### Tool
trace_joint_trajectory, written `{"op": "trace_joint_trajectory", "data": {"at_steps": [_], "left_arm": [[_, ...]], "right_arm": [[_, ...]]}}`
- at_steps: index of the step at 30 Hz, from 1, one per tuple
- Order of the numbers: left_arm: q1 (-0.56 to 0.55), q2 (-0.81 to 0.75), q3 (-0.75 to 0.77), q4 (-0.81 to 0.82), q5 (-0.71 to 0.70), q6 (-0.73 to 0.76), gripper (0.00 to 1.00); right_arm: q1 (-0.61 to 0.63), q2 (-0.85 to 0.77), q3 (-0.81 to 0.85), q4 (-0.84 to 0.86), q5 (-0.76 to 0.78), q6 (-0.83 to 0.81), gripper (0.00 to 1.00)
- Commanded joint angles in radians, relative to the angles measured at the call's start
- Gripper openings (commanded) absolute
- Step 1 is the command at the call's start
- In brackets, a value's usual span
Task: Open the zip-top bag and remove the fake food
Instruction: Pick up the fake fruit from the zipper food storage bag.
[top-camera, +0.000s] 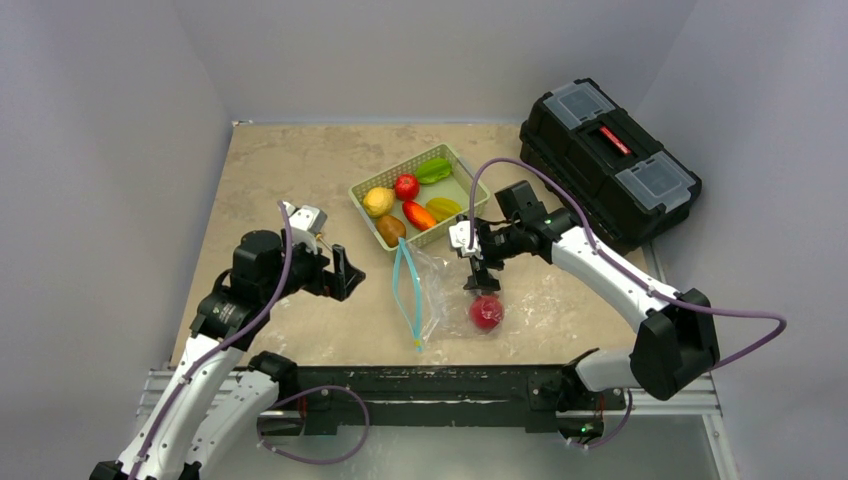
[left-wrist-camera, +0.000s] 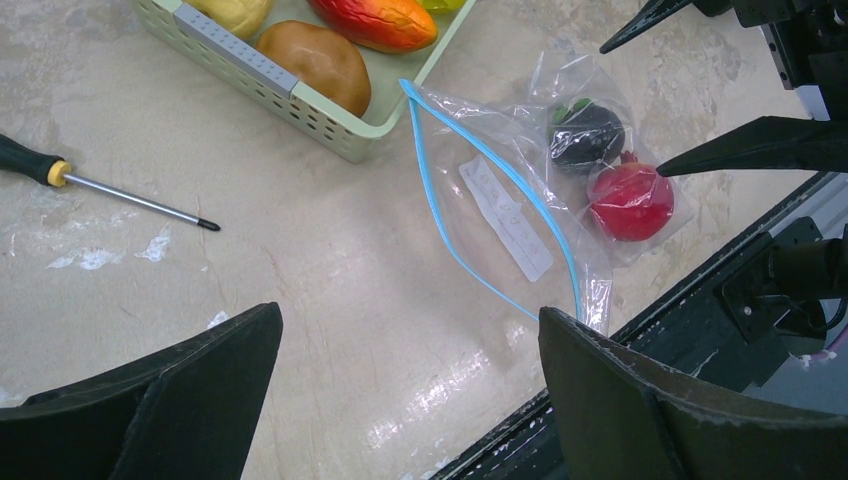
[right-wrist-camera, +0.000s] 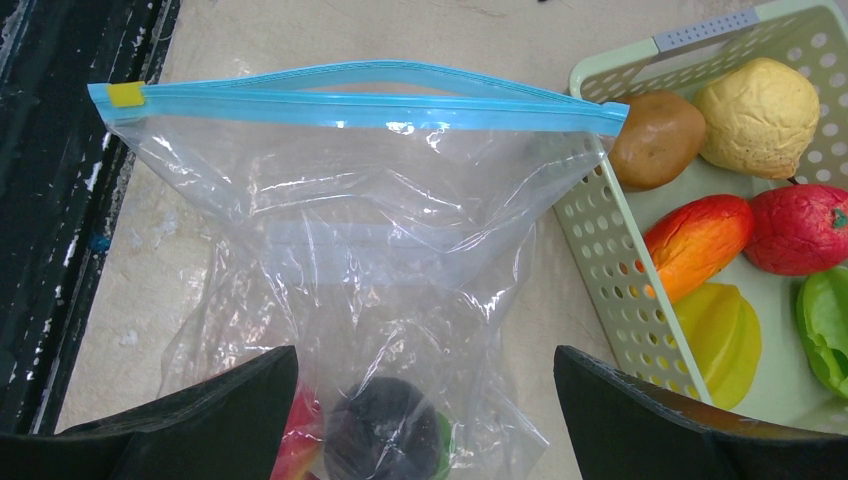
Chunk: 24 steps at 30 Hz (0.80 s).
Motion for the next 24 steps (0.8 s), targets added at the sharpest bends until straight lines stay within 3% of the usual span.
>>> {"op": "trace_joint_trajectory", "data": {"at_steps": [1,18,24], "left_arm": [[0.007,-0.006,-0.003,0.023,0.018,0.008,1.00],[0.008,-0.007,-0.006,0.032,0.035,-0.001,1.00],[0.007,-0.012,-0.052,0.101,0.112,-0.091,1.00]], "right_arm": [[-0.005,-0.023,-0.003,0.007,-0.032,-0.014,0.99],[-0.005,-0.018,-0.007,-0.002,-0.036,-0.025,0.99],[-0.005,0.005,-0.010,-0.016,-0.029,-0.042,0.99]]}}
